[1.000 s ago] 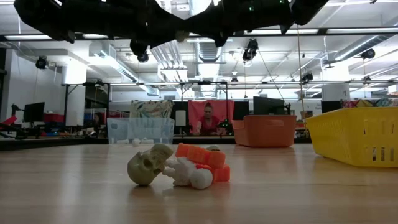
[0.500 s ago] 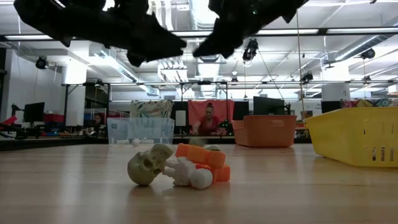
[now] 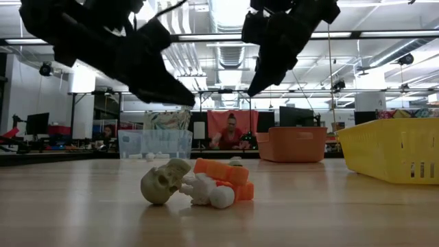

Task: Sort Halloween decoration
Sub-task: Put the gray skull toy into the yellow bin

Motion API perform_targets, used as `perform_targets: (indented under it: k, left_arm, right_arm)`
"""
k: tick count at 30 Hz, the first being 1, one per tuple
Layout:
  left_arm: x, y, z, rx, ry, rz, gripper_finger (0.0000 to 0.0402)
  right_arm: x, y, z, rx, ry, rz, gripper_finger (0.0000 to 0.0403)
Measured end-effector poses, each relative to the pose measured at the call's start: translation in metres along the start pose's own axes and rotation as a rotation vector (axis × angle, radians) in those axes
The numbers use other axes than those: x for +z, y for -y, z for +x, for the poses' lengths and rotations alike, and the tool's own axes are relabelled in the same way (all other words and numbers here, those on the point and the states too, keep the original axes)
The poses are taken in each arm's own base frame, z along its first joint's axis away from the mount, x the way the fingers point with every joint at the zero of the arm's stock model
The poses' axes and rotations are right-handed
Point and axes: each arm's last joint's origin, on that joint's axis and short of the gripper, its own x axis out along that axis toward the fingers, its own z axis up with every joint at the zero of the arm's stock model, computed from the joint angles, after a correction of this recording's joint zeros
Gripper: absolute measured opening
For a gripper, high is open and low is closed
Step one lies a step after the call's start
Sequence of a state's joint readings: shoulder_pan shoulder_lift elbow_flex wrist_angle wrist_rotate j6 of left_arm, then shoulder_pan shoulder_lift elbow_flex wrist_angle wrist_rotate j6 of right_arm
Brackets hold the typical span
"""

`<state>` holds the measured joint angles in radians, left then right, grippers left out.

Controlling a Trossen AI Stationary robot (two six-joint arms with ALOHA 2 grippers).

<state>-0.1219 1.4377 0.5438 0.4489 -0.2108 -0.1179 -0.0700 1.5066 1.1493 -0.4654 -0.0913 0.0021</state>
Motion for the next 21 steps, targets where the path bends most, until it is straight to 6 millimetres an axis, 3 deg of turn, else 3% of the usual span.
perform_targets:
  k: [5, 13, 21]
  left_arm:
    - [-0.014, 0.006, 0.013, -0.015, -0.033, -0.009, 0.0176]
    - [-0.018, 0.013, 0.016, -0.024, -0.031, -0.061, 0.0176]
    - [-0.005, 0.016, -0.002, -0.045, -0.015, -0.043, 0.0176]
  right_arm:
    - [-0.013, -0.008, 0.010, 0.054, -0.011, -0.065, 0.0009]
    - [-0.027, -0.024, 0.019, 0.094, -0.038, -0.051, 0.0015]
    - [-0.013, -0.041, 0.019, 0.122, 0.115, -0.101, 0.0097]
